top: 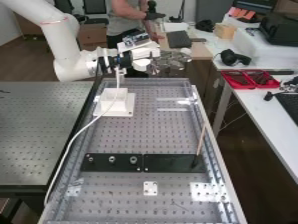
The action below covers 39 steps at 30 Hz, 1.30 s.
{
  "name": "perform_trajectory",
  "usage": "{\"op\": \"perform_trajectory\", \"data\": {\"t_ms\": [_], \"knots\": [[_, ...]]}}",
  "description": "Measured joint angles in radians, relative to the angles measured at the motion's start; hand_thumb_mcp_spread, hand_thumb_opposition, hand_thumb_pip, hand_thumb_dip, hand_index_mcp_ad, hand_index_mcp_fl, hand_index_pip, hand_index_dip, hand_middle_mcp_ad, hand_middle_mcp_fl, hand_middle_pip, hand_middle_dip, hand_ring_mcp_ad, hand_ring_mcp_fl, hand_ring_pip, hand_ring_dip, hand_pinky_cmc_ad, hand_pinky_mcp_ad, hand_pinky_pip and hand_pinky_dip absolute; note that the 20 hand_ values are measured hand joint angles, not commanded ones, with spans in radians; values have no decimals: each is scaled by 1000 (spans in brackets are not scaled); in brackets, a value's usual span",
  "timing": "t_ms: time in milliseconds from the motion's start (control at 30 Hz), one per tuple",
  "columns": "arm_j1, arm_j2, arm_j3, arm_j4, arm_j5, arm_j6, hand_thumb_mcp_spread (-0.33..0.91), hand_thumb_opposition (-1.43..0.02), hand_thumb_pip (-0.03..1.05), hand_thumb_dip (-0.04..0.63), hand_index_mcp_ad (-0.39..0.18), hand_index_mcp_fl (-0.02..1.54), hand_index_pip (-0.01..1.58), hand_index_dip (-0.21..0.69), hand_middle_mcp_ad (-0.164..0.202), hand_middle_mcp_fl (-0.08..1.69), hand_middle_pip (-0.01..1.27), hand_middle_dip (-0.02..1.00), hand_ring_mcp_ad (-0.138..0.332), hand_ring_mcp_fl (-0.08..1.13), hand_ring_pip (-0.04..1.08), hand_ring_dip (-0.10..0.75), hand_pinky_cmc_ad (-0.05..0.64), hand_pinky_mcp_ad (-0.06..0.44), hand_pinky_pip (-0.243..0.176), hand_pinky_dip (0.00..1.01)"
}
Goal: Grab the pcb board and place it in the clear container
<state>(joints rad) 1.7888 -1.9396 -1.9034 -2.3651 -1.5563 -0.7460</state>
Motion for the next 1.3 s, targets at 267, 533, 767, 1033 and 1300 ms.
{"op": "perform_trajectory", "data": {"t_ms": [267, 533, 767, 1033, 1300], "knots": [[19, -81, 46, -26, 20, 46, 461, -937, 660, 253, -86, 487, 1503, 157, 77, 106, 148, 138, 234, -2, 105, 26, 312, 178, -89, 375], [30, -136, 85, -54, 54, 71, 473, -935, 600, 253, -87, 504, 1504, 192, 77, 108, 148, 138, 232, -2, 98, 28, 312, 182, -93, 367], [24, -153, 105, -98, 61, 78, 468, -925, 604, 253, -87, 454, 1543, 202, 77, 89, 148, 138, 230, -2, 94, 28, 309, 183, -93, 370], [11, -154, 116, -125, 63, 87, 379, -853, 728, 253, -89, 101, 1560, 154, 77, 9, 138, 138, 229, -2, 96, 28, 312, 183, -93, 593], [-1, -145, 116, -136, 70, 90, 358, -852, 726, 251, -89, 19, 1566, 140, 77, 9, 134, 138, 232, -2, 98, 28, 309, 183, -94, 681]]}}
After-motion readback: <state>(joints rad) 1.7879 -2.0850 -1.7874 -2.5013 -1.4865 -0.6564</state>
